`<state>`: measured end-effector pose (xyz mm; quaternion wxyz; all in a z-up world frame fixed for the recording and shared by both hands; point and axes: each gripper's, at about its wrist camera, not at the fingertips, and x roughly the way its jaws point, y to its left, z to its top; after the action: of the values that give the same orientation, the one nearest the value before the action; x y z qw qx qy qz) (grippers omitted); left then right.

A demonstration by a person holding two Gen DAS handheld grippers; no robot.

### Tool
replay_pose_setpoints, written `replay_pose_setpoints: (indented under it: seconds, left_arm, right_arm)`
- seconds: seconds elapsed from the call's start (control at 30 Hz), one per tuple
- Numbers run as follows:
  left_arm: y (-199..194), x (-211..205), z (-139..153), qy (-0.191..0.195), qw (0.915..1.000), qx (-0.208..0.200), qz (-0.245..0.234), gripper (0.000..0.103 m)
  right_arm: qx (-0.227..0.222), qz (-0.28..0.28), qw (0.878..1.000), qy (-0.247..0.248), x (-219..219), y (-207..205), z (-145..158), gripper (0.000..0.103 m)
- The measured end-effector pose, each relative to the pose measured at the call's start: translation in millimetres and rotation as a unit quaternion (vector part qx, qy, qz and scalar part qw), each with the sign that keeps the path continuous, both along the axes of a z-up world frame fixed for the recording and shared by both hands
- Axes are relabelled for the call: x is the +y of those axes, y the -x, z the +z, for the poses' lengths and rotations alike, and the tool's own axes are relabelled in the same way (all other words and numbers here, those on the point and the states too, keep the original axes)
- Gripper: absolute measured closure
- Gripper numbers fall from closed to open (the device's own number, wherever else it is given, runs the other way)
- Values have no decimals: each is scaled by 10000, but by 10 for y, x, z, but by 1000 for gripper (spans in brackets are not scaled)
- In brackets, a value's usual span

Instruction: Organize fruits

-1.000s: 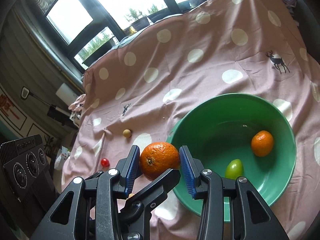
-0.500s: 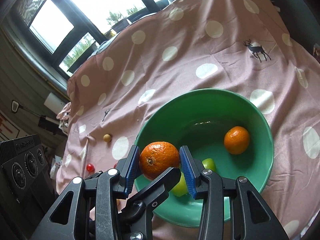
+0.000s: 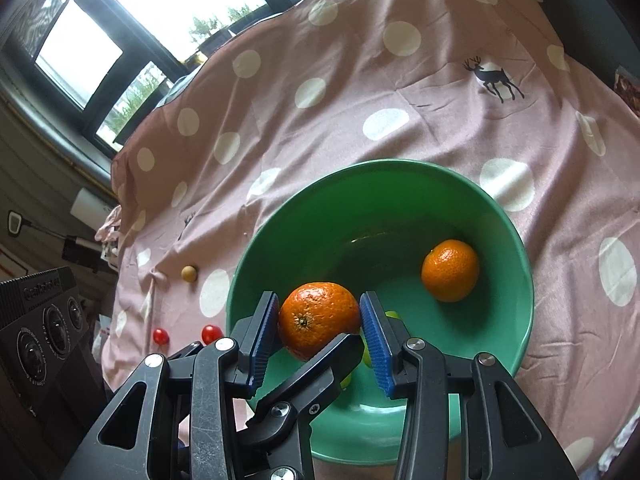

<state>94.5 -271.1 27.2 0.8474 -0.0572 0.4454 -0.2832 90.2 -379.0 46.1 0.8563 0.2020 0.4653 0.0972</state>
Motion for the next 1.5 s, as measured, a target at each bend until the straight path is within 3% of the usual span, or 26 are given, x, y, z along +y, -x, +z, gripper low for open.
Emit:
replay_pose_setpoints:
  seconds: [0.5,1.03,1.23,1.37,1.5]
  left_arm:
    - [-63,-45,-104,-94,9997,233,-41,61]
    - [-63,-58,-118,-90,9997,220,17,60]
    - [-1,41,-42,17,9999,135,84,54]
    - [103,214,93,53,9996,-25,277,49]
    - [254,490,264,54,9980,-259,575,40]
  right_arm:
    - [287,-26,9996,60,-11,-70,-127,57]
    - [353,-121,9993,43,-49,-77,-157,57]
    - [297,-228,9993,78,-69,-46,-112,57]
    - [55,-414,9985,354,-69,24,8,47]
    - [-176,-464,9977,457,-55,88,129,47]
